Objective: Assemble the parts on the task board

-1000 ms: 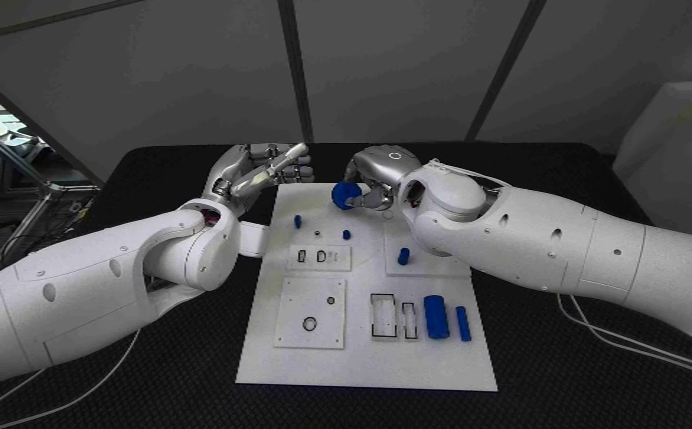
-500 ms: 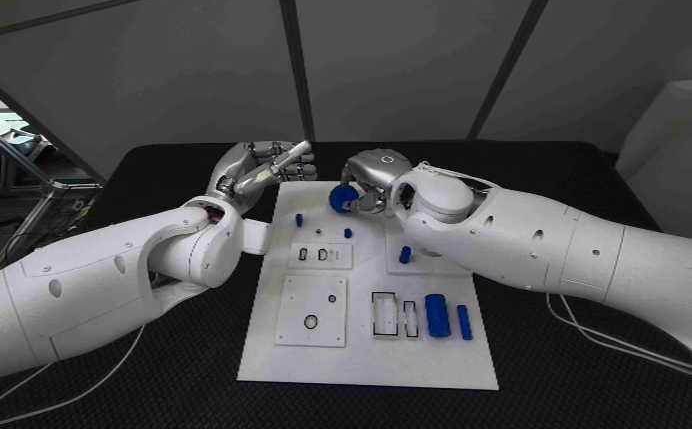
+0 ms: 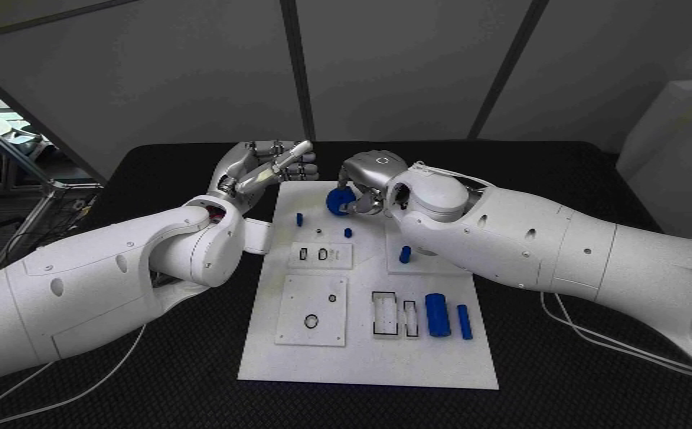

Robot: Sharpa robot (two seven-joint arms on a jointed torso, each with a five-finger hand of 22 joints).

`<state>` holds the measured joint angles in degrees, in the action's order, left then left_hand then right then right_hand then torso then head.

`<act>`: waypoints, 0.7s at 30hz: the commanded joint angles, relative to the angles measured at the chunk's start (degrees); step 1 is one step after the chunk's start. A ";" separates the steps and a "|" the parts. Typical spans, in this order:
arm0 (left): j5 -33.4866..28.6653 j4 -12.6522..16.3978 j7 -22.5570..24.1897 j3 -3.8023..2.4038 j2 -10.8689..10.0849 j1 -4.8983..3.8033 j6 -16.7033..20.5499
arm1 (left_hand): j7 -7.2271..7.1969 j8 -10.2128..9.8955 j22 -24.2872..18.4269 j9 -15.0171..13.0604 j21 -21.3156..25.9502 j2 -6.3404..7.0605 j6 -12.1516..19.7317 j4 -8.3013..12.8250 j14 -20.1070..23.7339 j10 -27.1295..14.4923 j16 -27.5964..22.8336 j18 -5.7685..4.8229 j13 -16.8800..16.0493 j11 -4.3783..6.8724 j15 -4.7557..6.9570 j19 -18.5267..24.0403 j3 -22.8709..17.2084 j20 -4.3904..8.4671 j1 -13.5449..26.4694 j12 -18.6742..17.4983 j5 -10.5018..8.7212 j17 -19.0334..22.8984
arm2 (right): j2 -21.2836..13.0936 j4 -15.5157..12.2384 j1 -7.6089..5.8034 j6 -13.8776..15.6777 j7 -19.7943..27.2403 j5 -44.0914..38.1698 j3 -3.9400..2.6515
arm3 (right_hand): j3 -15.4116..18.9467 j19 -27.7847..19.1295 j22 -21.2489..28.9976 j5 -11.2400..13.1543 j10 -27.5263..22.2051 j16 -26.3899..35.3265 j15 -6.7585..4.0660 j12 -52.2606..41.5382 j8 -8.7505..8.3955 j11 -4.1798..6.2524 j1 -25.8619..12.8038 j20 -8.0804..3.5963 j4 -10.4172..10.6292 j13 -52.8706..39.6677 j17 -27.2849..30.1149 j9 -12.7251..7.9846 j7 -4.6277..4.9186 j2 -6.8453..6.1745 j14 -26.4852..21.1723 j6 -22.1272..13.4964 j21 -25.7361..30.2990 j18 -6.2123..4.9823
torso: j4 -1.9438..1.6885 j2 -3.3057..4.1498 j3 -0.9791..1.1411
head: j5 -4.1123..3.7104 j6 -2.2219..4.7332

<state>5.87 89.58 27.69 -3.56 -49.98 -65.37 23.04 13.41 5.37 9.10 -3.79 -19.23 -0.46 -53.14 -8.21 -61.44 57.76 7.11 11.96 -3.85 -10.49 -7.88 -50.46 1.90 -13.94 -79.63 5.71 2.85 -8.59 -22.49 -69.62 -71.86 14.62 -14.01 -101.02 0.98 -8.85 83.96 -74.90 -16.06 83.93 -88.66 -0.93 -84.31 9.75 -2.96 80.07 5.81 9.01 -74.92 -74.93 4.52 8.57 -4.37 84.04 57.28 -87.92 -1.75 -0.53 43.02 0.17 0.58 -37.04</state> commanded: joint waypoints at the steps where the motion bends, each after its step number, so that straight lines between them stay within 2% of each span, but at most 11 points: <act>1: 0.07 0.09 0.24 -0.07 0.05 -0.11 -0.47 | 0.03 -0.30 -0.06 0.02 0.10 -0.45 0.11 0.32 0.14 -0.30 -0.27 -1.59 0.05 0.00 0.08 0.33 0.04 0.00 -0.02 -0.22 0.09 -0.06 | 0.06 0.08 0.05 -1.66 0.94 -0.33 0.44 | -0.45 2.38 -10.34 0.24 1.16 -0.18 0.14 0.38 -0.32 -0.26 -0.72 -0.19 0.06 -8.25 -12.40 -0.16 -0.56 -0.02 5.38 0.67 -0.21 0.66 | -0.02 0.01 0.01 | 0.03 -0.04; 10: 0.07 0.07 0.22 -0.07 0.01 -0.12 -0.46 | 0.03 -0.30 -0.06 0.02 0.10 -0.45 0.11 0.32 0.14 -0.30 -0.27 -1.59 0.05 0.00 0.08 0.33 0.04 0.00 -0.02 -0.22 0.09 -0.06 | 0.09 0.35 0.07 -2.13 0.86 -0.12 0.86 | -0.83 2.11 -10.03 0.56 0.21 -0.02 0.63 1.57 -2.02 -0.81 -2.19 0.23 0.28 -7.10 -12.04 -0.53 0.09 -0.72 5.29 -0.91 -0.06 0.59 | 0.01 0.01 0.03 | 0.18 -0.13; 13: 0.07 0.05 0.21 -0.07 0.01 -0.12 -0.46 | 0.03 -0.30 -0.06 0.02 0.10 -0.45 0.11 0.32 0.14 -0.30 -0.27 -1.59 0.05 0.00 0.08 0.33 0.04 0.00 -0.02 -0.22 0.09 -0.06 | 0.11 0.47 0.07 -2.10 0.72 -0.03 0.88 | -1.01 1.89 -9.77 0.79 -0.28 0.10 0.94 2.16 -3.34 -1.12 -2.69 0.52 0.21 -6.56 -11.78 -0.74 0.42 -1.06 5.23 -2.52 0.06 0.52 | 0.02 0.01 0.02 | 0.12 -0.17; 15: 0.07 0.03 0.20 -0.07 0.01 -0.12 -0.46 | 0.03 -0.30 -0.06 0.02 0.10 -0.45 0.11 0.32 0.14 -0.30 -0.27 -1.59 0.05 0.00 0.08 0.33 0.04 0.00 -0.02 -0.22 0.09 -0.06 | 0.13 0.57 0.08 -2.00 0.64 0.18 0.89 | -0.86 1.78 -9.64 1.79 -0.78 0.12 1.23 2.75 -5.02 -1.46 -3.51 0.78 0.44 -5.98 -11.75 -0.93 0.75 -1.44 5.22 -4.95 0.13 0.50 | 0.04 0.03 0.04 | 0.15 -0.20; 17: 0.07 0.02 0.18 -0.07 0.02 -0.12 -0.46 | 0.03 -0.30 -0.06 0.02 0.10 -0.45 0.11 0.32 0.14 -0.30 -0.27 -1.59 0.05 0.00 0.08 0.33 0.04 0.00 -0.02 -0.22 0.09 -0.06 | 0.15 0.64 0.08 -1.97 0.61 0.49 0.90 | -0.56 1.68 -9.53 2.96 -1.11 0.14 1.50 3.13 -6.33 -1.72 -5.07 1.08 1.30 -5.63 -11.71 -0.95 0.99 -1.83 5.21 -7.47 0.19 0.46 | 0.04 0.03 0.04 | 0.15 -0.20; 19: 0.07 0.01 0.17 -0.07 0.03 -0.12 -0.47 | 0.03 -0.30 -0.06 0.02 0.10 -0.45 0.11 0.32 0.14 -0.30 -0.27 -1.59 0.05 0.00 0.08 0.33 0.04 0.00 -0.02 -0.22 0.09 -0.06 | 0.15 0.68 0.08 -2.21 0.64 0.87 0.90 | -0.39 1.66 -9.52 3.65 -1.27 0.13 1.67 3.32 -6.43 -1.91 -6.54 1.30 2.51 -5.46 -11.74 -1.02 1.16 -2.34 5.21 -10.82 0.21 0.45 | -0.01 0.02 0.04 | 0.11 -0.18; 21: 0.07 0.00 0.15 -0.07 0.03 -0.12 -0.46 | 0.03 -0.30 -0.06 0.02 0.10 -0.45 0.11 0.32 0.14 -0.30 -0.27 -1.59 0.05 0.00 0.08 0.33 0.04 0.00 -0.02 -0.22 0.09 -0.06 | 0.14 0.70 0.07 -2.65 0.74 1.46 0.91 | -0.18 1.66 -9.52 3.58 -1.28 0.11 1.81 3.33 -6.32 -2.05 -8.94 1.45 4.61 -5.46 -11.78 -0.91 1.28 -2.24 5.22 -10.79 0.22 0.45 | 0.01 0.02 0.05 | 0.12 -0.17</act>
<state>5.87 89.52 27.66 -3.57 -50.00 -65.38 23.04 13.41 5.37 9.10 -3.79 -19.23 -0.46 -53.13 -8.21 -61.44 57.76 7.11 11.96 -3.85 -10.49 -7.88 -50.46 1.90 -13.94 -79.63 5.71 2.85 -8.58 -22.40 -68.91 -71.64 13.06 -13.81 -100.56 1.90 -9.10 83.98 -74.90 -12.49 82.70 -88.65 0.42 -81.20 3.48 -4.62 71.69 6.90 13.11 -74.92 -74.92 3.54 9.75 -6.58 83.94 46.68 -87.91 -1.76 -0.52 43.02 0.21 0.71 -37.23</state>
